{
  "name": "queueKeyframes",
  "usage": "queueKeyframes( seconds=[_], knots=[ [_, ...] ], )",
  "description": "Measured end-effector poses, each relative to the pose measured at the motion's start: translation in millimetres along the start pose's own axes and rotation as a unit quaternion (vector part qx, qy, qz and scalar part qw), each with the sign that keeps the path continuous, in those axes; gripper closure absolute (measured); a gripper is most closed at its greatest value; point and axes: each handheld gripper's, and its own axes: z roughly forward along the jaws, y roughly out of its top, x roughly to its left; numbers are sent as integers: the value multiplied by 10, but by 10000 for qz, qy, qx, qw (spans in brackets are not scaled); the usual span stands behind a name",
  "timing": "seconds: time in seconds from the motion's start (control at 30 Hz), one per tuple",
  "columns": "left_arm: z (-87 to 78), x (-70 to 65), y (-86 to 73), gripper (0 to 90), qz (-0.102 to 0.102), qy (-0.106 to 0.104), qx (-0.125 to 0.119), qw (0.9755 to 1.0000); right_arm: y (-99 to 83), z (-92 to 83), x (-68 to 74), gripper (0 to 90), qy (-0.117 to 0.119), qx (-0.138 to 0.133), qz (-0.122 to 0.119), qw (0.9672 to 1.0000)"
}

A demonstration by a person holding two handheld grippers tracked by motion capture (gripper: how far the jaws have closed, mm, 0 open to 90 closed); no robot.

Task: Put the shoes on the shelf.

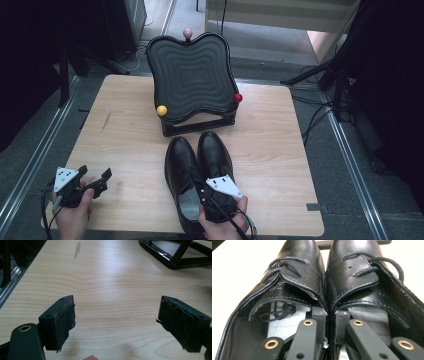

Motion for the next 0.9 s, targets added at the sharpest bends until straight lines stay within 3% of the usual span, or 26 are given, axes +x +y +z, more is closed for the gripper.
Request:
queueKeyframes(
  seconds=[0.13,0.53,0.9],
  knots=[
    [-7,4,-1,151,2,-3,-3,10000,3,-94,7,837,41,-178,-115,9998],
    [-20,5,-7,151,-13,-36,-53,10000,159,-340,1,837,137,-682,-140,9975],
    [-16,3,-7,151,-31,-36,-67,10000,352,-429,-32,836,144,-1058,-153,9942]
  ],
)
